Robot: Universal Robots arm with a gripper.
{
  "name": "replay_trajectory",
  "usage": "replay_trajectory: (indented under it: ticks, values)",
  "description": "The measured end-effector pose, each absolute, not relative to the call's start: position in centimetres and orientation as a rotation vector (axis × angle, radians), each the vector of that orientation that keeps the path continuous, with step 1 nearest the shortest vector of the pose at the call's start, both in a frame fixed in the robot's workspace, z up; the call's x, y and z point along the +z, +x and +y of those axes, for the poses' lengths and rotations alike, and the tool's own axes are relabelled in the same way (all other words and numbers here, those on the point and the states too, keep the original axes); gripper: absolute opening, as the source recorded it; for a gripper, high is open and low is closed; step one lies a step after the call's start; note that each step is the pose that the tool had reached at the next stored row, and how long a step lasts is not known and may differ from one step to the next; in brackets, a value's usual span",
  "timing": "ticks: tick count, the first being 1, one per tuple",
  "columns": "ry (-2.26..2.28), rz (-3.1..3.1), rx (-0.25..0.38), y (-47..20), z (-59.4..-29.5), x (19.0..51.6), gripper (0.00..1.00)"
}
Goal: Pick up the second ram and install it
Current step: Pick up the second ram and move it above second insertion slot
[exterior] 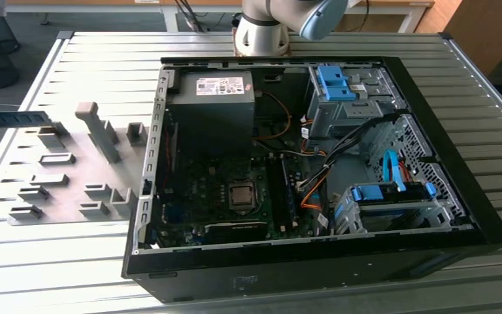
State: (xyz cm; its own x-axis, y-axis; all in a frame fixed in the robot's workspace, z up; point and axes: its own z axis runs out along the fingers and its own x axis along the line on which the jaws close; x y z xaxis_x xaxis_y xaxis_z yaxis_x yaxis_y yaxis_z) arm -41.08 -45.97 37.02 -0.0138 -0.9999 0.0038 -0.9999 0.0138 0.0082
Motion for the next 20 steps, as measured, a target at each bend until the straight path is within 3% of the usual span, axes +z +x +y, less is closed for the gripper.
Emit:
replay_trajectory:
  ticks: [20]
  values:
    - [2.2, -2.231, -0.005, -41.1, -46.0, 38.5, 0.15]
